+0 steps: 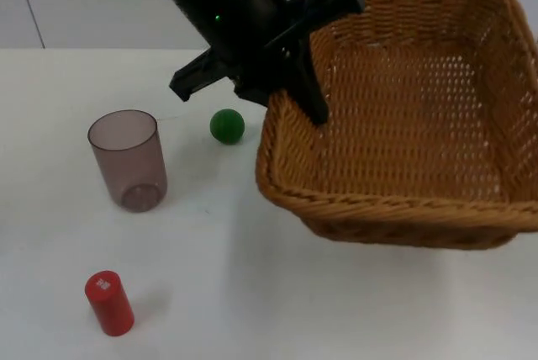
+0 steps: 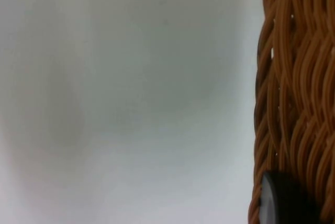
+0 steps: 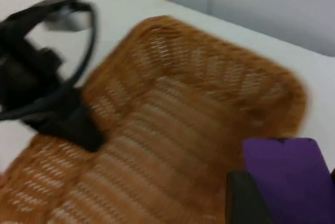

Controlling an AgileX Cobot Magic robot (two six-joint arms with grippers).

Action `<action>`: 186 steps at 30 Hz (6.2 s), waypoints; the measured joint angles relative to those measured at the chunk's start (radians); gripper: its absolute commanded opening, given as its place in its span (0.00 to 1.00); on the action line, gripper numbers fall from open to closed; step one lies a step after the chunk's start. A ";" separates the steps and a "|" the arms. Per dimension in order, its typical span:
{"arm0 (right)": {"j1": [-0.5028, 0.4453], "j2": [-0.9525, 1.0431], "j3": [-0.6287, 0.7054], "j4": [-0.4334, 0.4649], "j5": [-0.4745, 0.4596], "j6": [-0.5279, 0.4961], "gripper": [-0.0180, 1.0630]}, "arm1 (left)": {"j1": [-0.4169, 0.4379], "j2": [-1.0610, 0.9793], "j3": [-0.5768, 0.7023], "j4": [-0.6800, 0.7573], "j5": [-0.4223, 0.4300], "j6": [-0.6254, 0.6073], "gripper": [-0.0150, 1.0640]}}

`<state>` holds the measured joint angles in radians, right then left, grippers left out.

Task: Pick up the basket with the left hand and place the triangular block into the basket with the right hand.

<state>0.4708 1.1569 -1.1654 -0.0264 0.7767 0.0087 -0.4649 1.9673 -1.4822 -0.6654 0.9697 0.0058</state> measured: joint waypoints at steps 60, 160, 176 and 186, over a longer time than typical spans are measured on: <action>0.078 0.425 0.000 -0.051 -0.101 -0.031 0.99 | 0.000 0.008 0.000 -0.023 -0.021 0.004 0.01; -0.061 -0.353 0.000 -0.410 0.036 0.305 0.99 | 0.111 0.350 -0.002 -0.189 -0.165 0.248 0.01; -0.061 -0.353 0.000 -0.410 0.036 0.303 0.99 | 0.100 0.350 -0.006 -0.148 -0.185 0.215 0.14; -0.061 -0.353 0.000 -0.410 0.036 0.301 0.99 | 0.096 0.312 -0.006 -0.107 -0.206 0.200 0.99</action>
<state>0.4102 0.8039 -1.1654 -0.4365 0.8131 0.3100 -0.3687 2.2792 -1.4883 -0.7720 0.7637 0.2057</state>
